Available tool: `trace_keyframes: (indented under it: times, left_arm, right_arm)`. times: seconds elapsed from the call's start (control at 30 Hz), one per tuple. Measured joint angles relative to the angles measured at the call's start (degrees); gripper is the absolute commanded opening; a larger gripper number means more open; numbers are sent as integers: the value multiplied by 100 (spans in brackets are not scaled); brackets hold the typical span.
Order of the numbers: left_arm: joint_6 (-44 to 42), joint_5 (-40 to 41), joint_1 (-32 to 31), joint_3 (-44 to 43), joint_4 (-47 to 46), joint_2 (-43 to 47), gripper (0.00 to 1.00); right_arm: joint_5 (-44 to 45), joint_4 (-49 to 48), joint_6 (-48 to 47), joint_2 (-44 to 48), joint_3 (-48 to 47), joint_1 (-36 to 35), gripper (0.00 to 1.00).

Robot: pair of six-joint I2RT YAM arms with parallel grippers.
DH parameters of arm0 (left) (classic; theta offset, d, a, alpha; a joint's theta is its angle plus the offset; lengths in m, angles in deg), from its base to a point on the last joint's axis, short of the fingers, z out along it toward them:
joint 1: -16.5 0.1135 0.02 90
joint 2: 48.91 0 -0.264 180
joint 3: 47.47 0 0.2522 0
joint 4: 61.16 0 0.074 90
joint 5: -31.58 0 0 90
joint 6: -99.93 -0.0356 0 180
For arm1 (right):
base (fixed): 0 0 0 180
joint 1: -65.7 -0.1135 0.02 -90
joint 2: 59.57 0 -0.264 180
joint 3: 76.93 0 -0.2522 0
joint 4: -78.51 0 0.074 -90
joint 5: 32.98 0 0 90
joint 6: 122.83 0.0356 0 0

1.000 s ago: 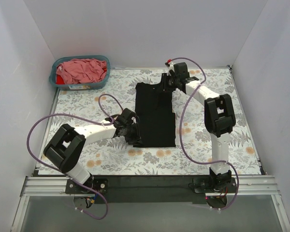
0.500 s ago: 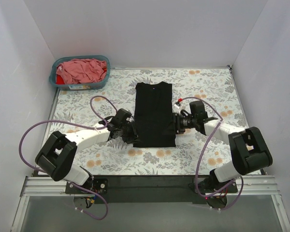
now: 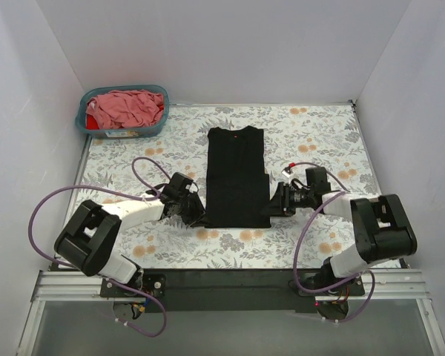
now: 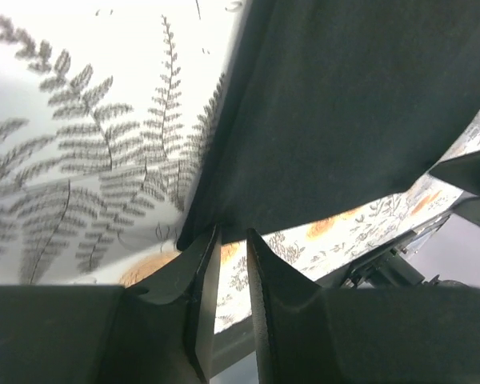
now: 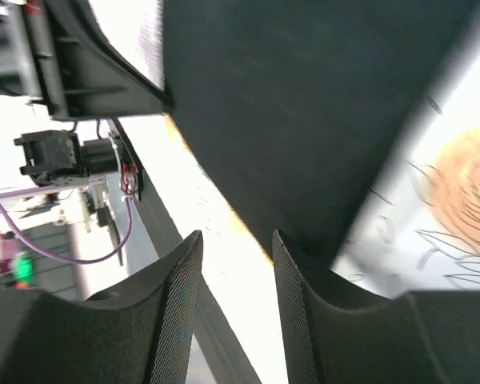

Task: Fold and stack the t-shirts
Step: Fold the tshirt

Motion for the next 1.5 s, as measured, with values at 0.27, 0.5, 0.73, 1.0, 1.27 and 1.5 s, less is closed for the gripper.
trace_keyframes:
  times: [0.27, 0.5, 0.73, 1.0, 1.27, 1.5]
  left_arm:
    - [-85, 149, 0, 0, 282, 479, 21]
    - [-326, 693, 0, -114, 824, 804, 46]
    - [-833, 1123, 0, -341, 1342, 1405, 48]
    - [-1250, 1263, -15, -393, 1829, 1626, 64]
    - [-1408, 1589, -205, -616, 2111, 1502, 80]
    - [-1421, 1784, -354, -682, 2232, 1274, 80]
  right_arm:
    - [105, -138, -26, 326, -155, 26, 47]
    - [289, -133, -26, -372, -136, 140, 47]
    - [1318, 1145, -374, 748, -407, -20, 53]
    - [3630, 2710, -391, 2037, -1104, -1174, 62]
    - [4791, 3554, 31, 1633, -1117, -2081, 58]
    - [5156, 3668, 264, 994, -1427, -2507, 55]
